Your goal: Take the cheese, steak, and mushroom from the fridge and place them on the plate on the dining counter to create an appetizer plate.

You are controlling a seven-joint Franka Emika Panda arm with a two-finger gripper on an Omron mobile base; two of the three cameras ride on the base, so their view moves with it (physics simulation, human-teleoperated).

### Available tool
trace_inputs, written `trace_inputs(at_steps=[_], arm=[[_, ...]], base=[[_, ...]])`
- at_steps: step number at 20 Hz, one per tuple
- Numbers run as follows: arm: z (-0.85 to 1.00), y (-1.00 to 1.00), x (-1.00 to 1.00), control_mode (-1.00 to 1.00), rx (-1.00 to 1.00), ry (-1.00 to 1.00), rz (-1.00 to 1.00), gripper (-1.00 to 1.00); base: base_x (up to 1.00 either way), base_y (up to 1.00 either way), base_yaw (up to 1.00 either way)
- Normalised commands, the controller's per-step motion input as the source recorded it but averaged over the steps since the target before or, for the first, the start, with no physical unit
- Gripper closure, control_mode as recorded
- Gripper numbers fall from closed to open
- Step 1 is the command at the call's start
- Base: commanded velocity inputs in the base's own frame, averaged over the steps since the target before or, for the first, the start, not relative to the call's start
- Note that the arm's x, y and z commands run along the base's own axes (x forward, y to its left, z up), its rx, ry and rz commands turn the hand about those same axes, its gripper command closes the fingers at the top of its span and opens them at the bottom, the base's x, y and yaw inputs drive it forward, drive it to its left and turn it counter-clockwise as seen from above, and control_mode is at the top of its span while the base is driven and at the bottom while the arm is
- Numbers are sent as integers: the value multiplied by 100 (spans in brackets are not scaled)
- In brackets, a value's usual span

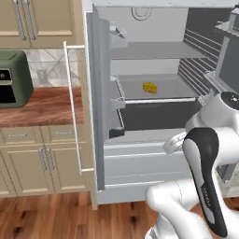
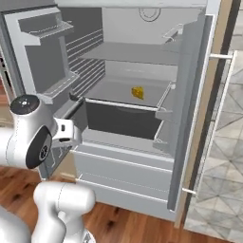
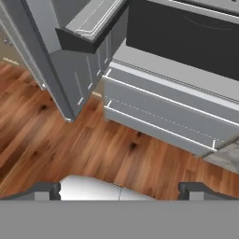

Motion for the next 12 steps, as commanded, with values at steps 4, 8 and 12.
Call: trace_inputs(at_steps=[4,8,12], arm=[[0,0,0,100,0,0,0,-100],[0,0,0,100,0,0,0,-100],[0,0,0,100,0,0,0,-100]], base=[[57,7,-7],[31,-53,-4],[22,-34,-7]])
